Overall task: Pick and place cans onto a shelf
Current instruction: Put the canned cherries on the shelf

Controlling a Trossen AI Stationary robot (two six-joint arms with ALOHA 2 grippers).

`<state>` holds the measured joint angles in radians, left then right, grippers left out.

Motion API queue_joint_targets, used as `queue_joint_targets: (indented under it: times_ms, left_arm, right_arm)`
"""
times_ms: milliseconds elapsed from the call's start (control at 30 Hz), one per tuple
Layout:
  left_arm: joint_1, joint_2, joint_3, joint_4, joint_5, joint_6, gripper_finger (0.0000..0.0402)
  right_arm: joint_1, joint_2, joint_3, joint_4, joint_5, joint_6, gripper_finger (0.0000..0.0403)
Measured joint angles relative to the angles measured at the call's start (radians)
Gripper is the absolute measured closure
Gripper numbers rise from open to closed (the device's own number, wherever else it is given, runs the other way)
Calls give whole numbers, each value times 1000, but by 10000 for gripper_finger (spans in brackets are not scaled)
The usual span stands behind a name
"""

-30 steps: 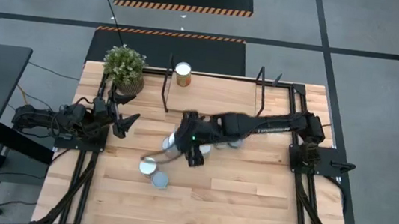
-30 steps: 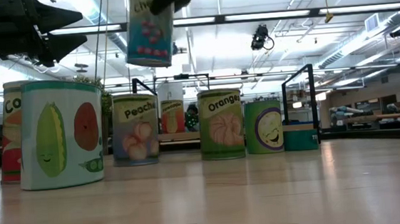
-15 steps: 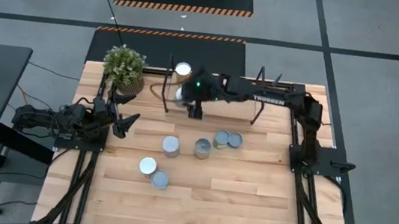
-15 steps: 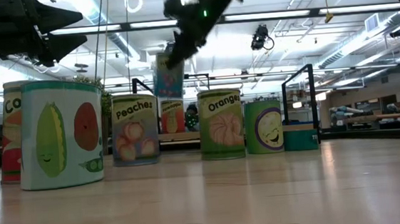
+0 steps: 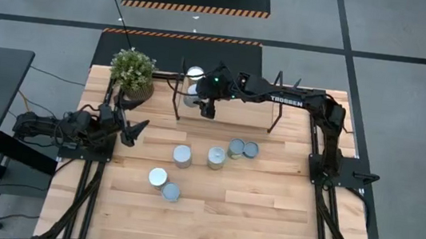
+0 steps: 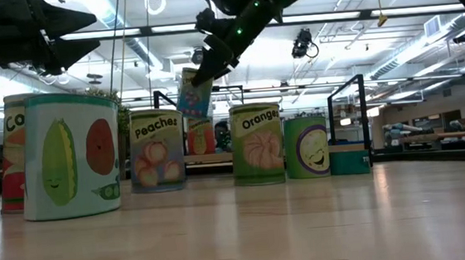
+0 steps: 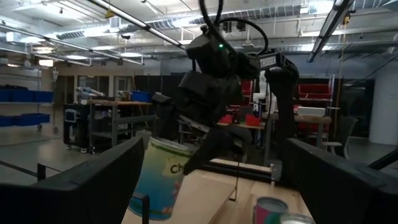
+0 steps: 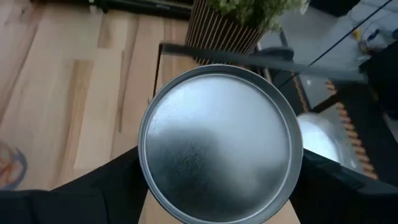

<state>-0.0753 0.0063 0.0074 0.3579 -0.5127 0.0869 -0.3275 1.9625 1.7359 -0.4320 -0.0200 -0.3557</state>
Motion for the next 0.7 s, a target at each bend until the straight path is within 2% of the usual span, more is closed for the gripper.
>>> queue_joint_targets:
  times_ms: [167,533,700]
  left_arm:
    - [0,0,0,33,-19,35,10]
    - [0,0,0,38,-30,56,10]
    - [0,0,0,37,-30,55,10]
  right_arm:
    - [-4,9,-5,6,-17,4,76]
    - [-20,158,17,57,-57,-4,76]
    - [-33,166,33,70,-58,-6,68]
